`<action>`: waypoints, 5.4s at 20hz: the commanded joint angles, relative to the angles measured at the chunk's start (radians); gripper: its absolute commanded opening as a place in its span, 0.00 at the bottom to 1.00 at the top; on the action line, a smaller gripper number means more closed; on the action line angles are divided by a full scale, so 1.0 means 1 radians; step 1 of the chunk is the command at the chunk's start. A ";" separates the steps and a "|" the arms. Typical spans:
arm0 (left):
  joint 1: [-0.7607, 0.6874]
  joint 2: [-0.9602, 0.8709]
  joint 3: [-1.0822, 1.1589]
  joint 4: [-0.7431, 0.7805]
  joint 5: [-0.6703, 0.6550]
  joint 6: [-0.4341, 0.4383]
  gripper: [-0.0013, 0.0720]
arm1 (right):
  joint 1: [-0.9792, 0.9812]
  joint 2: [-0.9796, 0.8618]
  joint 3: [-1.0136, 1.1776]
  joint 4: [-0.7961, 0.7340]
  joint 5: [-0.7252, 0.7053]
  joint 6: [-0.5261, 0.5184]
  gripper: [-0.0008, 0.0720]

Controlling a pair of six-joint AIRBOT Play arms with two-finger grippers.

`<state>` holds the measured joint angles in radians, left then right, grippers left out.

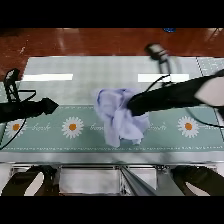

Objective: Fold the shirts.

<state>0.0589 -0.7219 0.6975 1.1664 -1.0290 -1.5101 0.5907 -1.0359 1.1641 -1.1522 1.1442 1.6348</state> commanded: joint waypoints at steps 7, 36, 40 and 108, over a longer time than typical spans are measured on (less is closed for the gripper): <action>-0.042 -0.002 -0.002 -0.016 -0.029 0.006 0.71 | 0.150 -0.388 -0.014 0.200 -0.146 -0.032 0.59; 0.146 -0.525 -0.219 -0.580 -0.144 0.353 0.71 | -0.867 0.355 -0.853 0.254 0.032 -0.193 0.57; 0.148 -0.544 -0.212 -0.581 -0.145 0.400 0.05 | -0.867 0.232 -0.853 0.373 0.022 -0.291 0.57; -0.005 -0.756 0.339 -0.418 0.285 0.252 0.05 | -0.678 -0.573 0.400 0.156 0.032 -0.131 0.25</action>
<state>0.0597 -1.3762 1.0096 0.7475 -0.8017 -1.2633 -0.0772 -1.5372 1.5654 -1.0107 1.2068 1.4746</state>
